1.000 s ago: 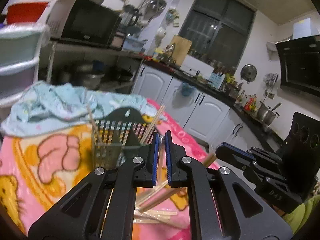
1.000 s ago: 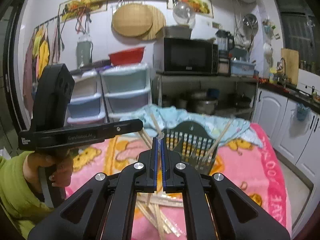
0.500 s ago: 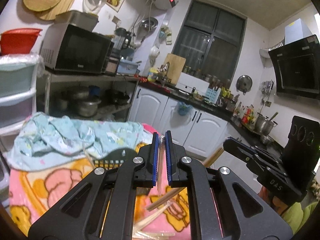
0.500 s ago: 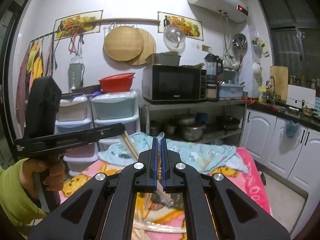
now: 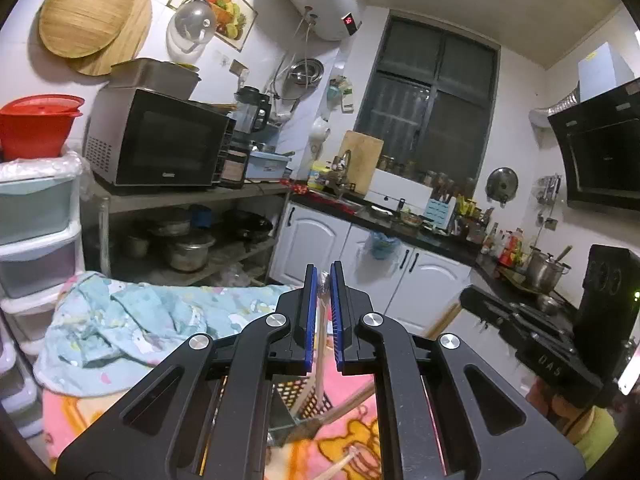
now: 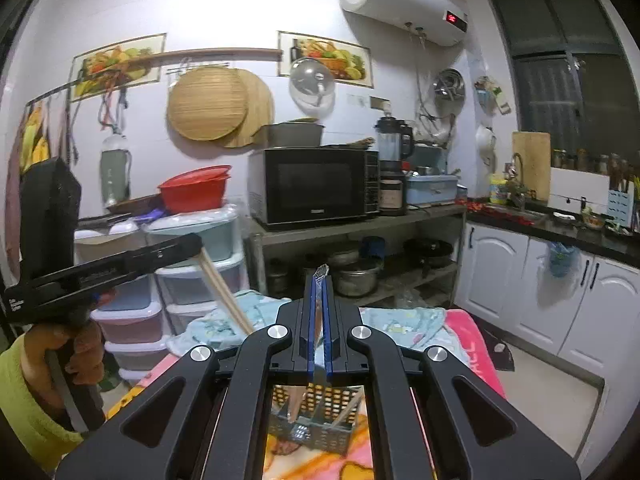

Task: Organize utensils
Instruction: 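Lift both held chopsticks and carry them above the green caddy, then open both tools to drop the chopsticks into the caddy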

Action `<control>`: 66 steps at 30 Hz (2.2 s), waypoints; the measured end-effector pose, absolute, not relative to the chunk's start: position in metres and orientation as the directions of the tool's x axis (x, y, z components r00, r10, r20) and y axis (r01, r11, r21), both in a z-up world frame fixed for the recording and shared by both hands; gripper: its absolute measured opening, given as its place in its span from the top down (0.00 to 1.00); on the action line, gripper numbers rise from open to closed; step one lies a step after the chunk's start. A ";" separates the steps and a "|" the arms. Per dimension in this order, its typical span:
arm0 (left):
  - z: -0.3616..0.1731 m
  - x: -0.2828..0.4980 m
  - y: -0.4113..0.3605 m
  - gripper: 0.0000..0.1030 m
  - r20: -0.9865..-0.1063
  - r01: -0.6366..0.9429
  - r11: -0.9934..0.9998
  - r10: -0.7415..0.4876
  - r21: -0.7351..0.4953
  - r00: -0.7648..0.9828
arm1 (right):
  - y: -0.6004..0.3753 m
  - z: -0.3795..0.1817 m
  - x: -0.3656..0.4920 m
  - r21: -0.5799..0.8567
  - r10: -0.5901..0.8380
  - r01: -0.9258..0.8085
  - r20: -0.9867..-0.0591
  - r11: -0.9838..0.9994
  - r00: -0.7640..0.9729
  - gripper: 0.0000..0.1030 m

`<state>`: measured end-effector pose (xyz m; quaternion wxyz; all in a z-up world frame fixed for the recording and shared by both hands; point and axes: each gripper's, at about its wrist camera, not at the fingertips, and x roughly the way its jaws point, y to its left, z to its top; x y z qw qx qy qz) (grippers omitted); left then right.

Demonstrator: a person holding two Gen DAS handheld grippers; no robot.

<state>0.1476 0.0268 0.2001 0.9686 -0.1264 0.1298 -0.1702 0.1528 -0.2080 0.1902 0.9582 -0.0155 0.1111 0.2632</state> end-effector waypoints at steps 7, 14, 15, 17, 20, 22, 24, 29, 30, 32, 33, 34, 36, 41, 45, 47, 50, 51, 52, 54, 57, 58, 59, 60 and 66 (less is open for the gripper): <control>0.193 0.167 0.032 0.96 -0.240 0.280 0.915 -0.353 -0.290 0.904 | -0.212 0.187 0.176 0.043 0.443 -0.447 -0.244 0.893 0.862 0.97; 0.175 0.186 0.021 0.96 -0.275 0.297 0.923 -0.359 -0.244 0.892 | -0.211 0.178 0.193 0.047 0.393 -0.394 -0.253 0.918 0.884 0.97; 0.171 0.189 0.018 0.96 -0.280 0.302 0.924 -0.362 -0.236 0.889 | -0.211 0.176 0.195 0.049 0.387 -0.388 -0.254 0.920 0.886 0.97; 0.164 0.193 0.014 0.96 -0.292 0.306 0.925 -0.364 -0.226 0.885 | -0.212 0.174 0.198 0.053 0.378 -0.378 -0.252 0.924 0.891 0.97; 0.153 0.197 0.007 0.96 -0.303 0.323 0.921 -0.378 -0.218 0.875 | -0.213 0.169 0.204 0.059 0.371 -0.369 -0.258 0.928 0.892 0.97; 0.148 0.197 0.003 0.96 -0.302 0.326 0.924 -0.375 -0.200 0.876 | -0.211 0.165 0.210 0.056 0.370 -0.369 -0.266 0.928 0.890 0.97; 0.142 0.199 0.000 0.96 -0.313 0.316 0.930 -0.362 -0.187 0.878 | -0.208 0.161 0.215 0.051 0.369 -0.370 -0.274 0.928 0.888 0.97; 0.128 0.206 -0.003 0.96 -0.344 0.309 0.933 -0.355 -0.183 0.869 | -0.200 0.146 0.228 0.031 0.379 -0.388 -0.304 0.921 0.874 0.97; 0.127 0.207 -0.004 0.96 -0.349 0.309 0.933 -0.355 -0.182 0.867 | -0.199 0.142 0.231 0.035 0.384 -0.393 -0.314 0.919 0.869 0.97; 0.121 0.209 -0.005 0.96 -0.361 0.305 0.934 -0.354 -0.186 0.863 | -0.198 0.136 0.235 0.040 0.388 -0.398 -0.330 0.917 0.860 0.97; 0.118 0.210 -0.006 0.96 -0.368 0.302 0.934 -0.353 -0.189 0.860 | -0.197 0.131 0.237 0.042 0.389 -0.400 -0.338 0.916 0.857 0.97; 0.115 0.212 -0.006 0.96 -0.376 0.297 0.935 -0.349 -0.192 0.858 | -0.197 0.128 0.238 0.045 0.391 -0.400 -0.344 0.915 0.854 0.97; 0.109 0.213 -0.007 0.96 -0.392 0.285 0.938 -0.342 -0.197 0.854 | -0.196 0.120 0.242 0.052 0.395 -0.405 -0.361 0.913 0.845 0.97; 0.097 0.219 -0.007 0.96 -0.430 0.261 0.940 -0.334 -0.220 0.839 | -0.198 0.106 0.247 0.087 0.399 -0.400 -0.404 0.912 0.823 0.94; 0.093 0.216 -0.004 0.95 -0.444 0.240 0.947 -0.313 -0.214 0.840 | -0.207 0.103 0.243 0.129 0.414 -0.397 -0.398 0.909 0.818 0.69; 0.092 0.214 -0.001 0.91 -0.450 0.225 0.950 -0.301 -0.215 0.840 | -0.211 0.103 0.240 0.143 0.421 -0.398 -0.395 0.906 0.816 0.67; 0.096 0.209 0.006 0.66 -0.444 0.207 0.953 -0.288 -0.222 0.849 | -0.217 0.105 0.233 0.143 0.413 -0.390 -0.393 0.910 0.821 0.60; 0.098 0.206 0.009 0.63 -0.436 0.202 0.953 -0.284 -0.226 0.854 | -0.220 0.106 0.229 0.142 0.411 -0.387 -0.387 0.911 0.825 0.57; 0.100 0.202 0.012 0.62 -0.426 0.200 0.952 -0.285 -0.233 0.858 | -0.222 0.108 0.227 0.141 0.408 -0.384 -0.386 0.913 0.828 0.54; 0.104 0.196 0.016 0.55 -0.411 0.194 0.952 -0.279 -0.236 0.868 | -0.226 0.110 0.219 0.135 0.401 -0.379 -0.382 0.916 0.833 0.50; 0.110 0.187 0.021 0.39 -0.390 0.195 0.950 -0.281 -0.244 0.877 | -0.232 0.110 0.207 0.134 0.386 -0.363 -0.373 0.922 0.844 0.44; 0.111 0.184 0.023 0.33 -0.383 0.196 0.949 -0.281 -0.246 0.880 | -0.234 0.110 0.204 0.135 0.380 -0.356 -0.370 0.925 0.848 0.43; 0.112 0.181 0.023 0.28 -0.377 0.195 0.950 -0.279 -0.246 0.883 | -0.236 0.110 0.200 0.135 0.375 -0.351 -0.369 0.927 0.850 0.43; 0.113 0.178 0.024 0.25 -0.370 0.193 0.949 -0.277 -0.248 0.886 | -0.238 0.110 0.197 0.134 0.370 -0.345 -0.369 0.929 0.852 0.42; 0.114 0.162 0.026 0.10 -0.353 0.183 0.952 -0.264 -0.247 0.897 | -0.244 0.106 0.178 0.113 0.333 -0.314 -0.369 0.943 0.868 0.30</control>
